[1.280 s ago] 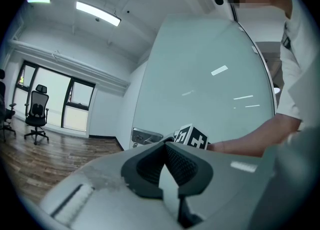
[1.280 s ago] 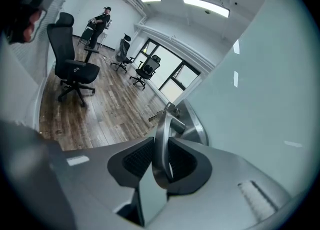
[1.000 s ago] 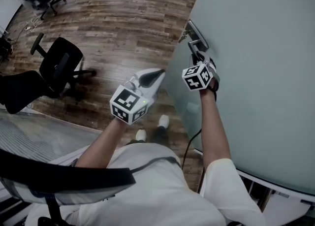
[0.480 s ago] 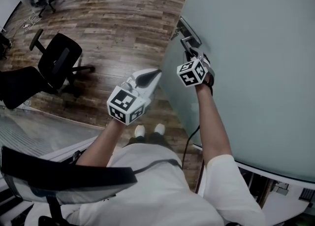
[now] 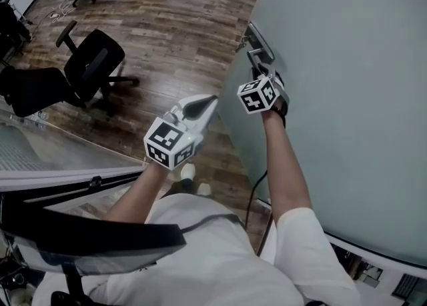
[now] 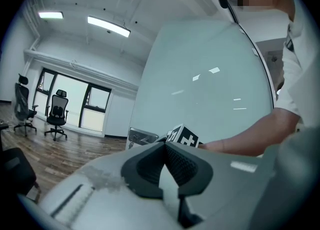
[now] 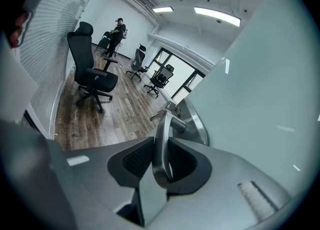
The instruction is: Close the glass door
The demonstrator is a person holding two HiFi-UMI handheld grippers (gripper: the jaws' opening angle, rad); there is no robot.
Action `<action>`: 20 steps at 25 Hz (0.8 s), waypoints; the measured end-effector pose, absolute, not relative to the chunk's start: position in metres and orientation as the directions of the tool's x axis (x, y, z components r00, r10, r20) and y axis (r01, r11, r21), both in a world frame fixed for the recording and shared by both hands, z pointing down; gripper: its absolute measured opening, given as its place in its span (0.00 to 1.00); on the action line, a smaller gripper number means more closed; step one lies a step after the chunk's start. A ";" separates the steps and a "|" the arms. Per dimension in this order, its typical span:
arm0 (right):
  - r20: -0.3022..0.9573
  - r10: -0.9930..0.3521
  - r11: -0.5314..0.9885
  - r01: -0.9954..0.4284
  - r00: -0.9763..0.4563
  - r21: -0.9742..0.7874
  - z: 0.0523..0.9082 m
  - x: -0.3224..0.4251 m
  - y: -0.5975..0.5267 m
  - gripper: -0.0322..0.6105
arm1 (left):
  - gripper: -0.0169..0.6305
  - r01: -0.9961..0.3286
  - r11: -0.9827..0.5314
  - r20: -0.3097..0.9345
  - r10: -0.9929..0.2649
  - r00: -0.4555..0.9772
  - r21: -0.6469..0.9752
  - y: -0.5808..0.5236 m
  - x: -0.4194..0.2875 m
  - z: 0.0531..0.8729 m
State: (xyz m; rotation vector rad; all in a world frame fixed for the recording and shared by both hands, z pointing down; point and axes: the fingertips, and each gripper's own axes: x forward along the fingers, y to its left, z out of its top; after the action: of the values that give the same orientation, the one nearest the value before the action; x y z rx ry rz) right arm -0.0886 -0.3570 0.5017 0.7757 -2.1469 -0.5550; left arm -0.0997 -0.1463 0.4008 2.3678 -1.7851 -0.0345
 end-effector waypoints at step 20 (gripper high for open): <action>0.515 -0.622 0.756 -0.283 -0.590 0.590 0.498 -0.107 -0.312 0.19 | 0.03 -0.991 -0.033 0.137 -0.989 0.051 0.126 -0.058 -0.088 0.404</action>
State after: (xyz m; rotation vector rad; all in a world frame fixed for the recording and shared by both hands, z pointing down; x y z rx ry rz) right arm -0.1073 -0.3118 0.4983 0.6746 -2.2116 -0.5900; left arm -0.0881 -0.0583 0.4043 2.1332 -2.0445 0.0176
